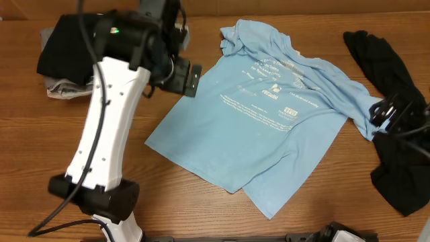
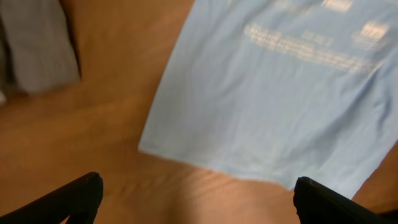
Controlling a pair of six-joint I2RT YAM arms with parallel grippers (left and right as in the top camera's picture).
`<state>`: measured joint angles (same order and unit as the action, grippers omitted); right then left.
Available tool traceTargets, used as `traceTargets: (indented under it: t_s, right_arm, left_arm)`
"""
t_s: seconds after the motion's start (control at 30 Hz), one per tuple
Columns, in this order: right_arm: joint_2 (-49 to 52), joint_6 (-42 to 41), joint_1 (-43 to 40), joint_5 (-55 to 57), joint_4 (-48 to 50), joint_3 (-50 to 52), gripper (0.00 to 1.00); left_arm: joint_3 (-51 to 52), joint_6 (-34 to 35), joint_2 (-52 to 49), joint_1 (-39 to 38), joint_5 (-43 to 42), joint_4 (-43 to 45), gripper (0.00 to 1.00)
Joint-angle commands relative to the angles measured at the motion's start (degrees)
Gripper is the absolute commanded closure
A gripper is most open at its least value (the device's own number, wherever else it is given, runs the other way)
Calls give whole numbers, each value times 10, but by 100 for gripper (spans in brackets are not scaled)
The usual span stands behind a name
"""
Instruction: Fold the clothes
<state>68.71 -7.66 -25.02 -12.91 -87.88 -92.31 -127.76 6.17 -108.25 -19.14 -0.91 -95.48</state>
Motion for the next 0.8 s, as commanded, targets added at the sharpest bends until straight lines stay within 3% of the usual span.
traceTargets:
  t_s: [0.0, 0.27, 0.57, 0.77]
  right_arm:
    - [-9, 6, 2, -9, 24, 57, 1]
    - [-5, 6, 2, -24, 94, 158, 3]
    - [-3, 6, 3, -24, 118, 162, 3]
    - [-3, 6, 3, -24, 124, 162, 4]
  left_arm:
    - [93, 28, 7, 0, 18, 28, 0]
    - [294, 72, 7, 9, 28, 180, 0]
    - [480, 100, 7, 31, 28, 307, 6]
    - [550, 101, 7, 53, 28, 370, 10]
